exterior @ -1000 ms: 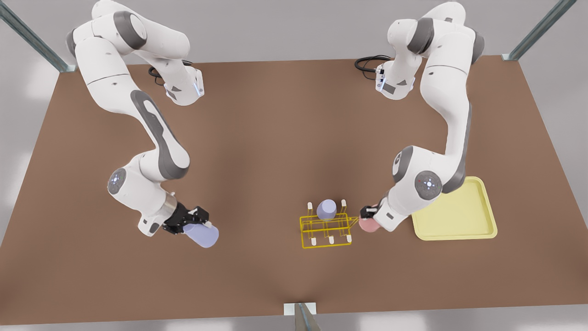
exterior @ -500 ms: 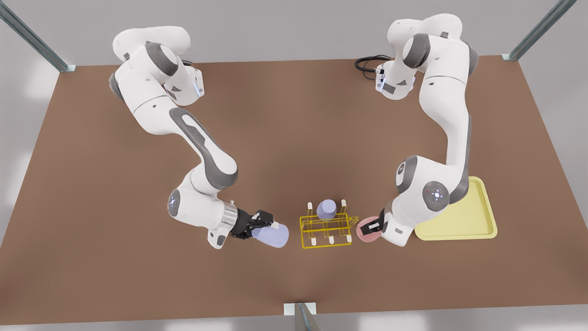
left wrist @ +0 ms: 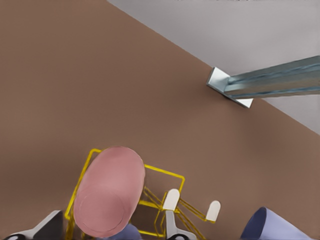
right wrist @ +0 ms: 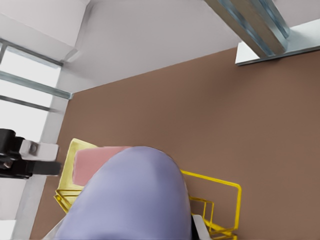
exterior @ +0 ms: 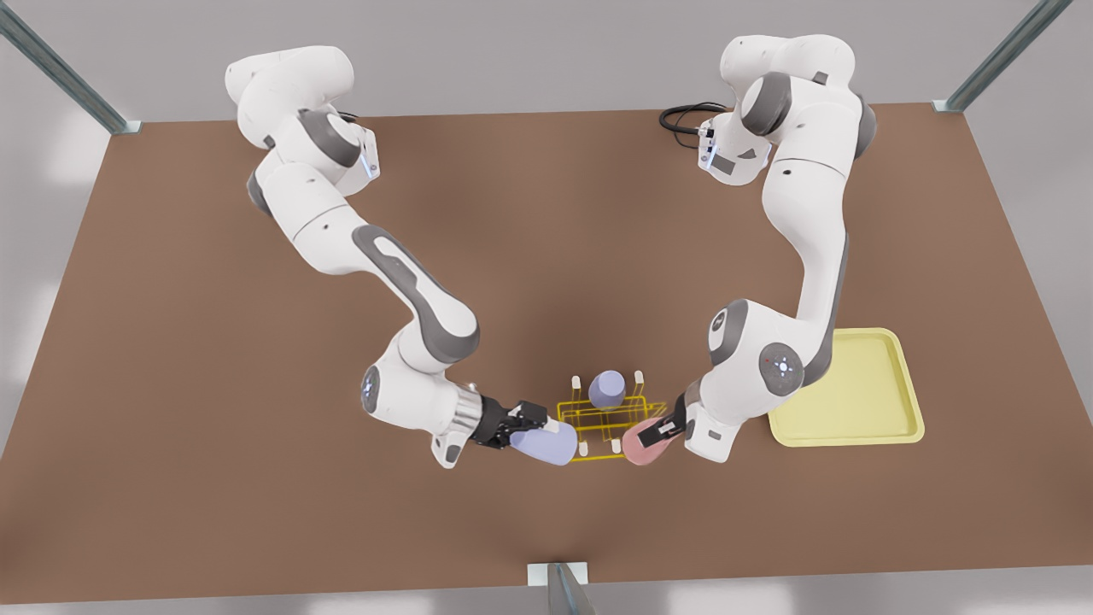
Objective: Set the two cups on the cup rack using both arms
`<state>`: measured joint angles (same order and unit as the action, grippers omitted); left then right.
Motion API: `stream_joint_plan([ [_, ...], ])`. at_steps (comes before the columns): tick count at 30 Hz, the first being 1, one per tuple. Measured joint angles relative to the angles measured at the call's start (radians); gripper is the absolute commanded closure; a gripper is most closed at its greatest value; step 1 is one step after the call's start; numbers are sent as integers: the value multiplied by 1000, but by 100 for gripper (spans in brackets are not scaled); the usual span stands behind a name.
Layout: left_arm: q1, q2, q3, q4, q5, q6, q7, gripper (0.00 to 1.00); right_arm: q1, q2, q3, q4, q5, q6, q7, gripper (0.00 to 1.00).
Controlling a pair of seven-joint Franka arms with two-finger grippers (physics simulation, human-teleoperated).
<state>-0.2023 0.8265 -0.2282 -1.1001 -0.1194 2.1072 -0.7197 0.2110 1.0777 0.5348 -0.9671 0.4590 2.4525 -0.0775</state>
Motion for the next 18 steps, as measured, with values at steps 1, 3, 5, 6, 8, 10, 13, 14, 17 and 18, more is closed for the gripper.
stream_joint_plan([
  [1,1,-3,1,0,9,0,-4,0,5,3,-2,2,-1,6,2,14],
  [3,39,-38,4,26,58,-73,-2,0,12,16,-4,5,-2,18,7,14],
  [5,138,-129,6,64,93,-231,30,0,20,25,-5,9,-3,30,10,14],
  [6,176,-176,7,71,112,-318,51,0,25,31,-6,13,-4,36,12,14],
  [8,198,-293,22,-15,156,-467,100,0,35,46,-7,24,-6,46,15,14],
  [10,76,-548,175,-375,153,-481,158,0,44,59,-8,34,-7,56,18,14],
  [13,11,-609,223,-448,144,-557,234,0,52,69,-9,44,-9,70,21,14],
  [14,11,-614,213,-447,142,-582,257,0,55,70,-9,46,-10,74,23,3],
  [17,-1,-613,180,-437,134,-637,317,0,57,70,-9,48,-11,82,27,0],
  [18,-2,-612,174,-434,130,-650,335,0,57,70,-9,48,-11,84,28,0],
])
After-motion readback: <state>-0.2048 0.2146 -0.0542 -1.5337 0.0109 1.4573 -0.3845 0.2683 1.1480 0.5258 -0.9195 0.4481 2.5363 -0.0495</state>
